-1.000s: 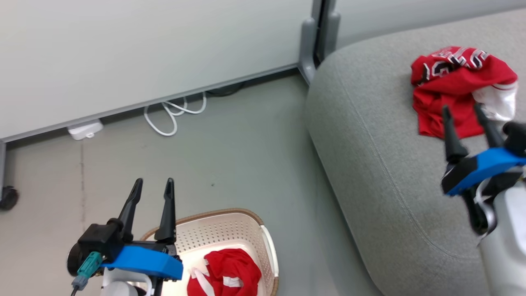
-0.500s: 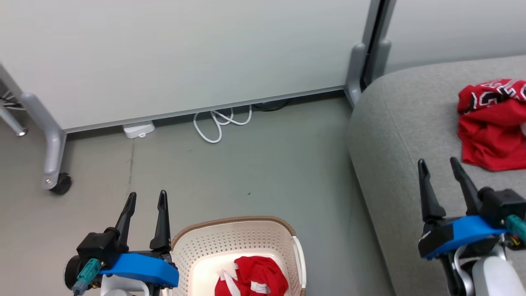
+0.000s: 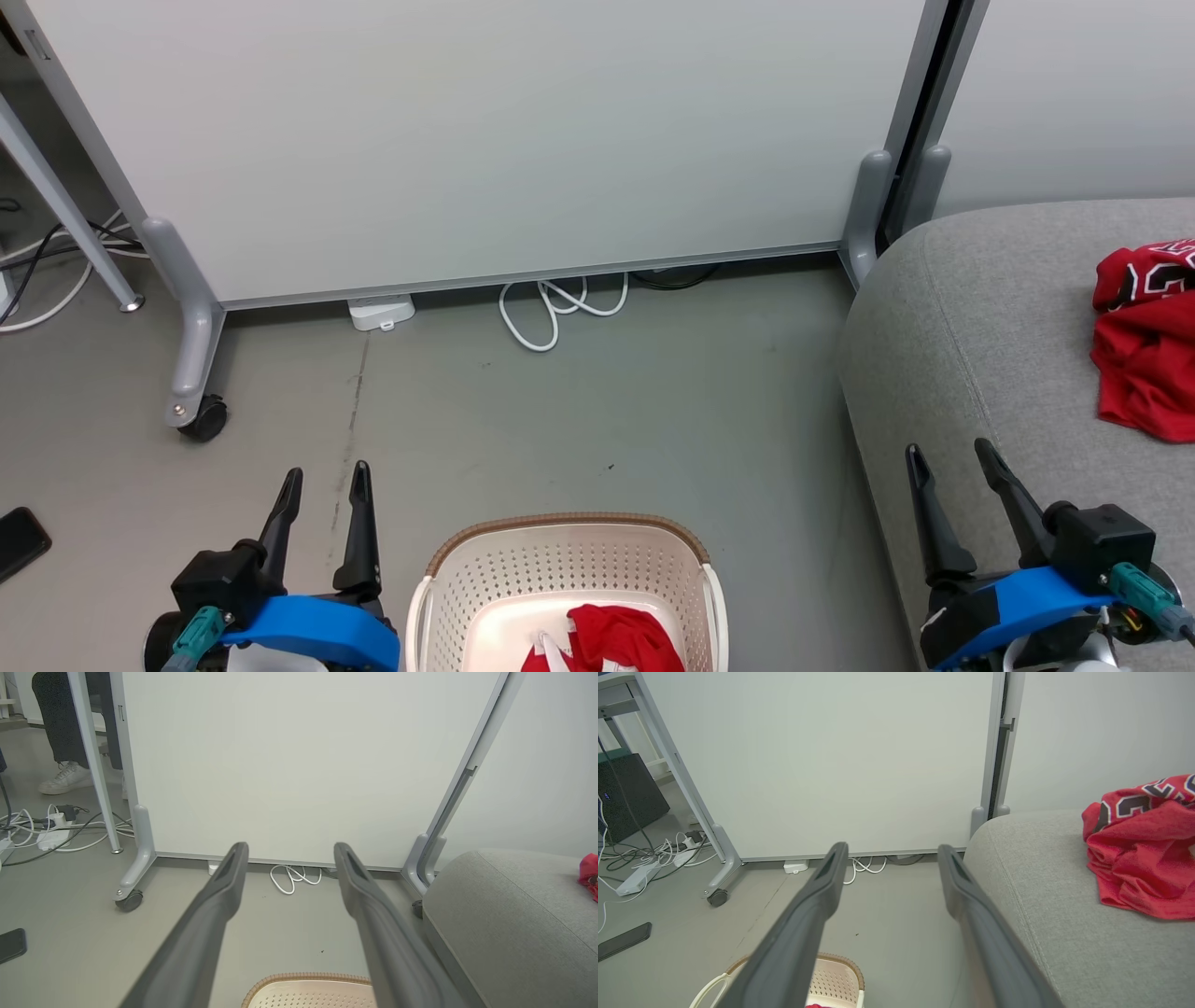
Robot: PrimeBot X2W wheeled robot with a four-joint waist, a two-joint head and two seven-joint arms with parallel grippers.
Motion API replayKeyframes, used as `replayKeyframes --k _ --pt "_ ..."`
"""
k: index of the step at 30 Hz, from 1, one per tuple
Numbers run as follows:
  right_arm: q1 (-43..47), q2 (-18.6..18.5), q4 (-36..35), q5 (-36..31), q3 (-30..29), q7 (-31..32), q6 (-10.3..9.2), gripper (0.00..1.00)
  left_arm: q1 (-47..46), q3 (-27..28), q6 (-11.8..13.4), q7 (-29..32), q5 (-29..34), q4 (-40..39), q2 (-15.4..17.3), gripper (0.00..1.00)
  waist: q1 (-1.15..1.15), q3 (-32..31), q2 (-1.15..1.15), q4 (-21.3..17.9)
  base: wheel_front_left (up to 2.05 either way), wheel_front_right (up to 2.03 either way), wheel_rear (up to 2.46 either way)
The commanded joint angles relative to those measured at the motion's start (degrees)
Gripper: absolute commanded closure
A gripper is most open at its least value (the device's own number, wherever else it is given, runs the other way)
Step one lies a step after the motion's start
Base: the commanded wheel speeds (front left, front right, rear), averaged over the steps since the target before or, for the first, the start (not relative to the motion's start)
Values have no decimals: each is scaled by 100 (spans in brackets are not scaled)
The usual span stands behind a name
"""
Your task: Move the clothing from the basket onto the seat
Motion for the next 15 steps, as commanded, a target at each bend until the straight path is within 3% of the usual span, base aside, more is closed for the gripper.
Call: replayKeyframes --k 1,15 --pt "88 7 -25 42 16 14 3 0 27 50 -28 -16 -43 12 -4 0 0 -3 0 16 0 0 0" --pt "109 9 15 129 16 27 3 0 68 -50 -27 -16 -90 -8 10 0 0 40 0 50 0 0 0"
